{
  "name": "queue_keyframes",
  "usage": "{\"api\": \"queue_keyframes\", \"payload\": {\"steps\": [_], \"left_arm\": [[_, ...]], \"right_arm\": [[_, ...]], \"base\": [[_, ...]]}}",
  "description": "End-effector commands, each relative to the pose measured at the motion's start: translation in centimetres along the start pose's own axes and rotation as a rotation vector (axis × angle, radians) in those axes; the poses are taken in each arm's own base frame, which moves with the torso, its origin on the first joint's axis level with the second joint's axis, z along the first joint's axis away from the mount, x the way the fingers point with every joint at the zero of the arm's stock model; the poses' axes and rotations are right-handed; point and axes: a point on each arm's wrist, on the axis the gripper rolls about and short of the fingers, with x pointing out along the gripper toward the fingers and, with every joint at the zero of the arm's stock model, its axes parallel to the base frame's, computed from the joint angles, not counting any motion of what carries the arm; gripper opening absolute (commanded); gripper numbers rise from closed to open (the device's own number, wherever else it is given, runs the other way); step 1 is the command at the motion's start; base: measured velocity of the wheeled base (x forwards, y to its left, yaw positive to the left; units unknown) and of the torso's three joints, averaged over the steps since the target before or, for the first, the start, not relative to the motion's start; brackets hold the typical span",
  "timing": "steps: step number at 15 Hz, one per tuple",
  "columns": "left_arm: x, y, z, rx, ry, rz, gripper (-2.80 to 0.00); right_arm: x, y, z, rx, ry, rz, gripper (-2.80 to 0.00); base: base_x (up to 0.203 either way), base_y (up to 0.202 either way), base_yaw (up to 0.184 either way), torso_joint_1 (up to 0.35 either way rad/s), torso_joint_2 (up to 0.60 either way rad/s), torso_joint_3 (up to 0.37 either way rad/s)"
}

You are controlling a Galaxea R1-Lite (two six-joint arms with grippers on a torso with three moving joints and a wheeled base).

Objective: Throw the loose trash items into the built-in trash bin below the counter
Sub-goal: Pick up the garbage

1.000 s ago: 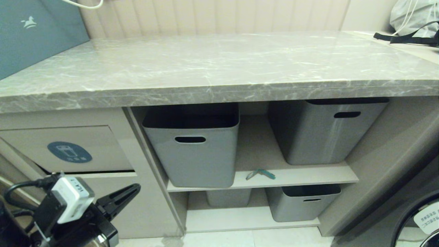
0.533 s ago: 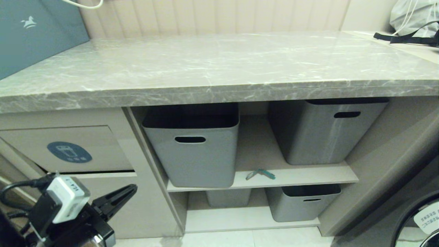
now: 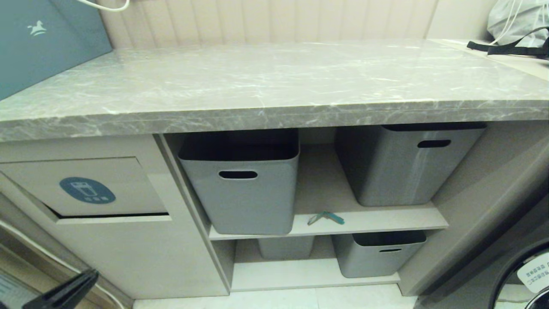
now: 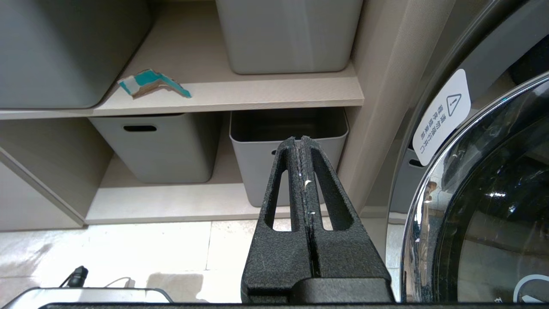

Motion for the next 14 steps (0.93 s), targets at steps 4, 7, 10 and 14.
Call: {"api": "queue_keyframes", "payload": {"steps": [4,7,10,14], "left_arm": [[-6.6,-1.7,-3.3,-0.046,-0.096,0.148,-2.80],[-7.9,-2.5,-5.1,-0.111,-0.103,0.220,-2.80],[-7.9,-2.5,-5.9,-0.205,-0.036,0.305,-2.80],[-7.9,-2.5,-6.0,-0.139,-0.006,0.293,-2.80]], "right_arm": [[0.0,0.0,0.0,0.001,0.001,0.000,-2.80],[0.0,0.0,0.0,0.000,0.002,0.000,-2.80],[0.0,0.0,0.0,0.000,0.000,0.000,-2.80],[0.0,0.0,0.0,0.000,0.000,0.000,-2.80]], "base": [[0.000,0.000,0.000,0.000,0.00,0.000],[0.000,0.000,0.000,0.000,0.00,0.000],[0.000,0.000,0.000,0.000,0.00,0.000],[0.000,0.000,0.000,0.000,0.00,0.000]]}}
